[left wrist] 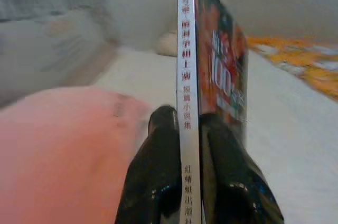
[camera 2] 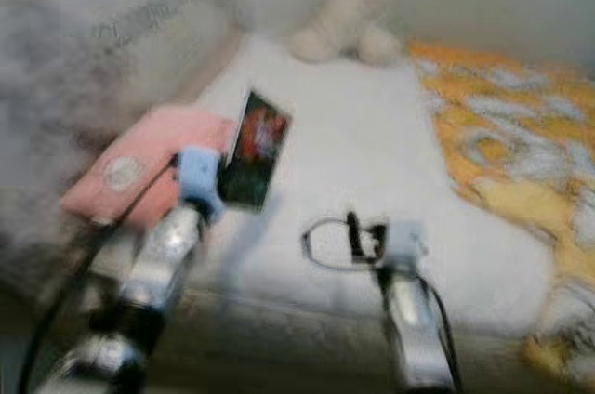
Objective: Clean up the room
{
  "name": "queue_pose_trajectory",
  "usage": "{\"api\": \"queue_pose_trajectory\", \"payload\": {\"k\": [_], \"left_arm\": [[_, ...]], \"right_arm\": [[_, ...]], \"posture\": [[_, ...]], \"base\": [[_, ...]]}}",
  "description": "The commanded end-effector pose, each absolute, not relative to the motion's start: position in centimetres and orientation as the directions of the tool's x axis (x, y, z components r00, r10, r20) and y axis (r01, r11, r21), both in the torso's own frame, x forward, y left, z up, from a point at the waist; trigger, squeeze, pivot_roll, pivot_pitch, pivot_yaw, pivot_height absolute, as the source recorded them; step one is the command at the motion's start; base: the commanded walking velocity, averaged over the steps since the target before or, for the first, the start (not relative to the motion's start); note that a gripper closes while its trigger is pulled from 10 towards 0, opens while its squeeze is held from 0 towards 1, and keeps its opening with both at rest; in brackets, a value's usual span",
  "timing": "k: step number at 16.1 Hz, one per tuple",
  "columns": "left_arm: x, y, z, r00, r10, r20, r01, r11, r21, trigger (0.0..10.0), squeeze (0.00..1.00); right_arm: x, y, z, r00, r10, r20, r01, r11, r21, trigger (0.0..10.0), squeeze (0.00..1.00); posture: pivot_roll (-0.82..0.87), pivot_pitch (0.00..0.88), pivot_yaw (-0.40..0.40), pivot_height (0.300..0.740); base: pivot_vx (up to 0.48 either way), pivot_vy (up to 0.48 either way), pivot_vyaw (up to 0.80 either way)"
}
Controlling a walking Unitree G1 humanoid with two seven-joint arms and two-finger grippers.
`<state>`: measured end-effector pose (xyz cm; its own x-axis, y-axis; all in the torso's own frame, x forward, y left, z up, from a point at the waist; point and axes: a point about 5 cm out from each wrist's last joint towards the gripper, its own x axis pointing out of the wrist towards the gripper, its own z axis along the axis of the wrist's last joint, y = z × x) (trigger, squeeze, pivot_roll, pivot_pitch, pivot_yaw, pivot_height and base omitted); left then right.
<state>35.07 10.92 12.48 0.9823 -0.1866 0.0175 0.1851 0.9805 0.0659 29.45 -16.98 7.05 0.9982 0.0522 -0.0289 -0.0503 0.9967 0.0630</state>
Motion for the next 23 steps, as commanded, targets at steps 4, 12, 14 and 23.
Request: {"api": "queue_pose_trajectory", "payload": {"k": [4,12,14,23], "left_arm": [[35.7,10.6,13.4,0.982,-0.182,0.041,0.179,0.982,0.062,10.0,0.00],[37.9,9.1,16.4,0.943,-0.327,0.061,0.321,0.943,0.087,10.0,0.00],[37.9,3.1,15.7,0.861,-0.502,-0.075,0.507,0.859,0.071,10.0,0.00],[35.1,-2.5,11.7,0.765,-0.593,-0.250,0.406,0.746,-0.528,10.0,0.00]], "right_arm": [[29.3,-16.9,6.9,0.996,0.079,-0.035,-0.078,0.996,0.045,10.0,0.00],[27.7,-17.2,6.4,0.996,0.071,-0.056,-0.069,0.997,0.045,10.0,0.00],[26.1,-17.9,6.3,0.992,0.089,-0.085,-0.087,0.996,0.017,10.0,0.00],[19.6,-19.4,7.4,0.971,0.137,-0.196,-0.153,0.986,-0.068,10.0,0.00]], "posture": [[0.06,0.000,0.003,0.740],[0.04,0.002,-0.026,0.740],[-0.01,0.089,-0.064,0.740],[-0.22,0.236,-0.158,0.740]], "base": [[0.480,0.000,0.27],[0.155,0.000,0.08],[0.000,0.000,0.00],[0.000,0.000,0.00]]}}
